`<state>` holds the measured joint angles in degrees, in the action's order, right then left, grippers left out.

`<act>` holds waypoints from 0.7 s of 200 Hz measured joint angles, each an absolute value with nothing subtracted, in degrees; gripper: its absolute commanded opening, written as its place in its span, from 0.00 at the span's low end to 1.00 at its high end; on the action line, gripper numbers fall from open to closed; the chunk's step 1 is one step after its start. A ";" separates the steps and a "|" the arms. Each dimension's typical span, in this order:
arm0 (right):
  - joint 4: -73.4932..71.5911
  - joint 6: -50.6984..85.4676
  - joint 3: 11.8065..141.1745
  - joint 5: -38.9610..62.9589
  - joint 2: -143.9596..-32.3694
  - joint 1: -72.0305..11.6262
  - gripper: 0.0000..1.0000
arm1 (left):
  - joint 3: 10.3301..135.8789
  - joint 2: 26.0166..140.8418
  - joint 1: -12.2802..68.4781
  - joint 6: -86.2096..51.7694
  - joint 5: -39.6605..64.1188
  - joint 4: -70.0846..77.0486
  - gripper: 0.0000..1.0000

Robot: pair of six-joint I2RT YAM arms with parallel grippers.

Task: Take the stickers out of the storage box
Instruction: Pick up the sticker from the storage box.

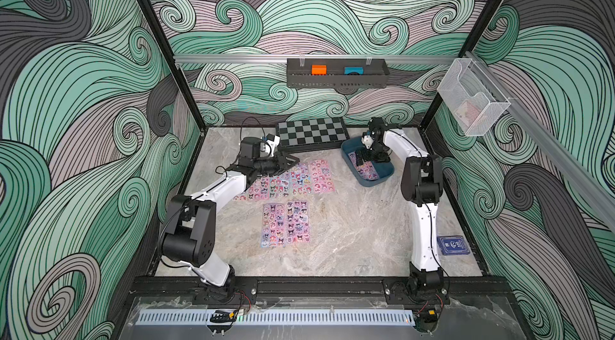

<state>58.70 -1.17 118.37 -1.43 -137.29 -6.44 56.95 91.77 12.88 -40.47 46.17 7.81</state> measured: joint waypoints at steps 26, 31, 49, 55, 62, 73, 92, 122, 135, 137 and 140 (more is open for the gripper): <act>58.87 -1.13 119.74 -3.53 -139.06 -7.31 0.99 | 56.95 91.94 12.88 -40.53 46.72 8.05 0.39; 59.00 -1.17 119.87 -4.54 -139.35 -7.60 0.99 | 56.95 92.03 12.88 -40.53 46.76 8.12 0.39; 59.11 -0.93 120.40 -6.28 -139.61 -8.75 0.98 | 56.97 92.16 12.88 -40.53 46.96 8.19 0.39; 59.11 -0.84 120.49 -6.35 -139.72 -9.02 0.96 | 56.97 92.18 12.88 -40.53 46.98 8.19 0.39; 59.13 -0.71 120.66 -6.28 -139.83 -9.15 0.95 | 56.97 92.27 12.88 -40.53 47.09 8.19 0.39; 59.11 -0.32 120.79 -5.85 -139.94 -9.37 0.92 | 56.97 92.38 12.88 -40.51 47.20 8.16 0.39; 59.13 0.51 120.79 -4.49 -139.96 -8.93 0.85 | 56.97 92.42 12.88 -40.47 47.22 8.12 0.39; 59.13 1.32 120.79 -3.01 -139.94 -7.53 0.69 | 56.97 92.42 12.88 -40.47 47.22 8.12 0.39; 59.13 1.45 120.75 -2.79 -139.92 -7.11 0.65 | 56.97 92.42 12.88 -40.47 47.22 8.10 0.39; 59.11 1.48 120.75 -2.76 -139.92 -7.11 0.65 | 56.97 92.42 12.88 -40.47 47.22 8.12 0.39; 59.11 1.28 120.73 -2.72 -139.90 -7.03 0.65 | 56.97 92.42 12.88 -40.47 47.22 8.12 0.39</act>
